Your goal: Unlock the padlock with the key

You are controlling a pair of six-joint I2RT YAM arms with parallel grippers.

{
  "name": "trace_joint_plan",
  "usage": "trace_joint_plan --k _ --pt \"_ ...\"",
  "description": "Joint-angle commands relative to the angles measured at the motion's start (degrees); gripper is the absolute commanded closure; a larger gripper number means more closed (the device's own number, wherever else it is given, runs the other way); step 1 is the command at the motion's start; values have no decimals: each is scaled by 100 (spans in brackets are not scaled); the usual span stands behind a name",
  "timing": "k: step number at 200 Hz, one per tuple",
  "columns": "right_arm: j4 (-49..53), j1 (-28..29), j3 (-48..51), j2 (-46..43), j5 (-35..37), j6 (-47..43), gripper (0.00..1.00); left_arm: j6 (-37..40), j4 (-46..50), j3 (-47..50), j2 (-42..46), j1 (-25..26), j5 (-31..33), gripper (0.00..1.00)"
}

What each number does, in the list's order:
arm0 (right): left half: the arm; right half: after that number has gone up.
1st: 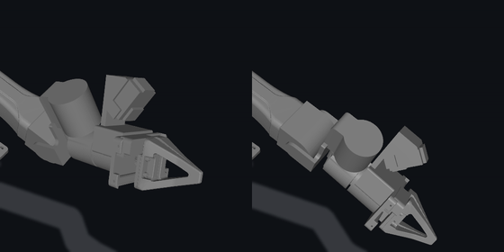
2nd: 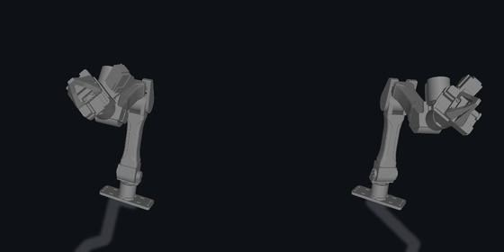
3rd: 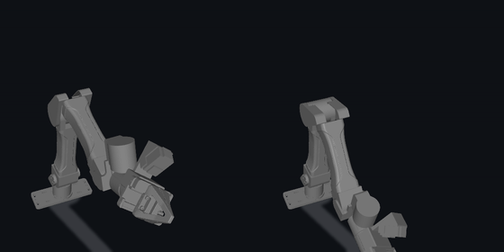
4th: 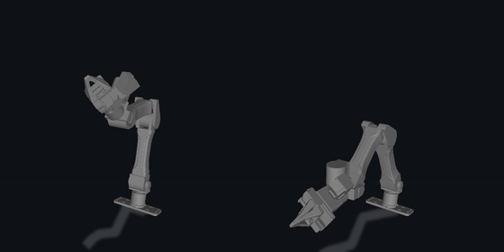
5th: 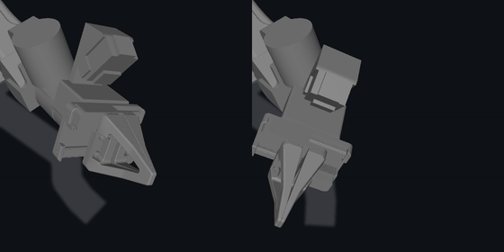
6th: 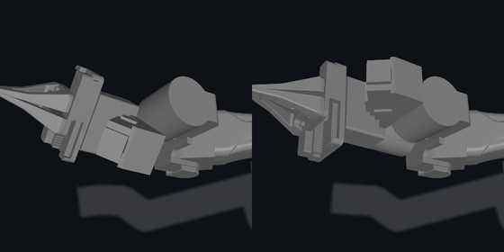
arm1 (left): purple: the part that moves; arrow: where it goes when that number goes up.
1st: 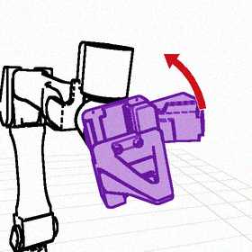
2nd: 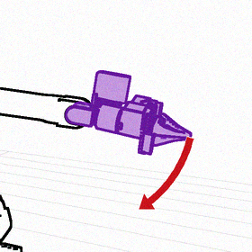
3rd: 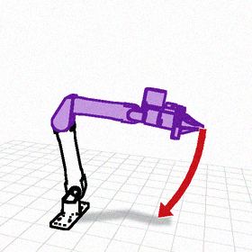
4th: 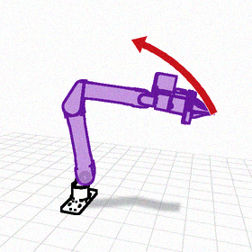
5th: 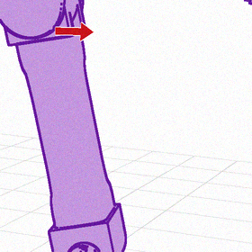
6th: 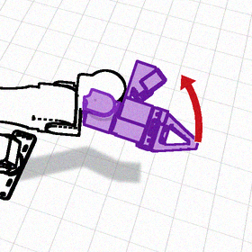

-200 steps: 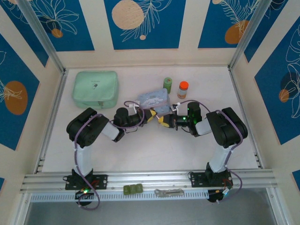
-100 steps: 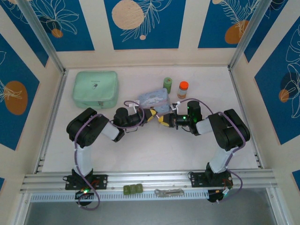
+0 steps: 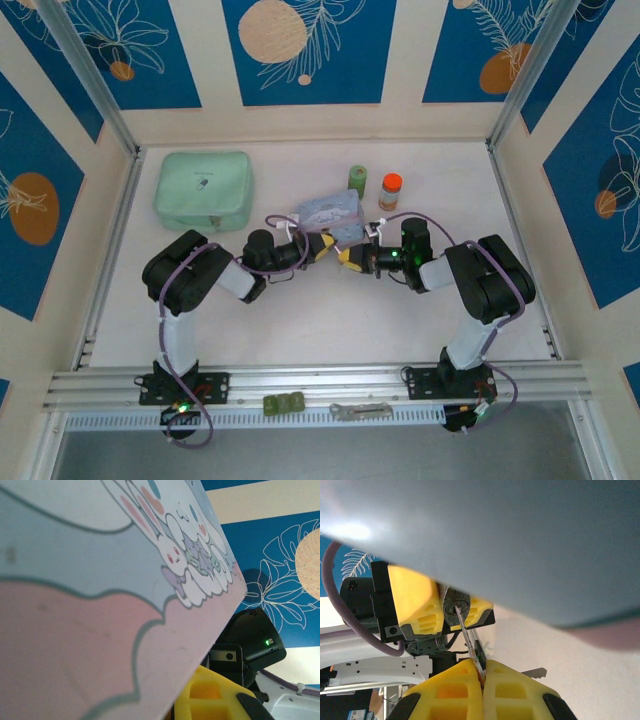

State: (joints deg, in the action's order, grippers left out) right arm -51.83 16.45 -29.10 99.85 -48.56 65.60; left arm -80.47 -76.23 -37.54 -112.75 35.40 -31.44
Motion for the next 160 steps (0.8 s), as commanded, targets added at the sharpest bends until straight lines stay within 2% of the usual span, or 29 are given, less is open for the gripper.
trace_joint_plan --k 1,84,160 --pt "-257 139 -9 -132 -100 27 100 -7 -446 -125 -62 334 -663 100" --pt "340 -43 361 -401 -40 -343 100 13 -446 -61 15 189 -637 100" --pt "427 -180 639 -677 -161 -421 100 8 -446 -163 -11 172 -592 100"
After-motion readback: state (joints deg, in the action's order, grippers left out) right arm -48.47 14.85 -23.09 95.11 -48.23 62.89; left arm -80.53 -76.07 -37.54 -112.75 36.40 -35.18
